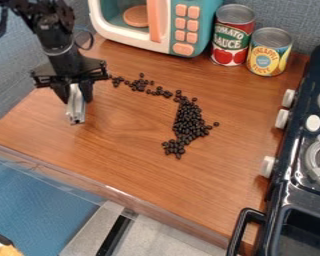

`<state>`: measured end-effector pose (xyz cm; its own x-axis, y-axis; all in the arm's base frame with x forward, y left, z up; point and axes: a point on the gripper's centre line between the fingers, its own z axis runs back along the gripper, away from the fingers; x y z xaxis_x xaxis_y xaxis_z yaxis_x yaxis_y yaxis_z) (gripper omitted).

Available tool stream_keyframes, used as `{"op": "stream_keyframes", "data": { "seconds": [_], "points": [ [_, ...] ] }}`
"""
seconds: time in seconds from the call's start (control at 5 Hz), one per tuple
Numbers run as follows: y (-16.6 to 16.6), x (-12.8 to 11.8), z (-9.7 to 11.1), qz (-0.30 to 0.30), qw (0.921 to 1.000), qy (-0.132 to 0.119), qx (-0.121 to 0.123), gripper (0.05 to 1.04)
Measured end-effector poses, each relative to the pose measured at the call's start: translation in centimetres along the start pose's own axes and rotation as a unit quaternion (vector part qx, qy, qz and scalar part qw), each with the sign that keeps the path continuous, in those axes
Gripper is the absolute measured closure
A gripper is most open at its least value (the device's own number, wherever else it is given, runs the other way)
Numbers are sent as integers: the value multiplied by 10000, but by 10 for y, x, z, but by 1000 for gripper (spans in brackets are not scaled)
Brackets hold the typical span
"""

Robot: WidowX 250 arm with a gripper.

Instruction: Sweep into pile

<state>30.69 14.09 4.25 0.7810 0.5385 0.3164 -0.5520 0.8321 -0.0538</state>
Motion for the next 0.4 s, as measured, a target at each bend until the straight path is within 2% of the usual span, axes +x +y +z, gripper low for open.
{"op": "stream_keyframes", "data": {
  "seconds": [0.2, 0.4],
  "points": [
    [-2, 19, 0, 21, 9999, -150, 15, 689],
    [-6, 24, -4, -383, 9984, -363, 193, 689]
  ]
}}
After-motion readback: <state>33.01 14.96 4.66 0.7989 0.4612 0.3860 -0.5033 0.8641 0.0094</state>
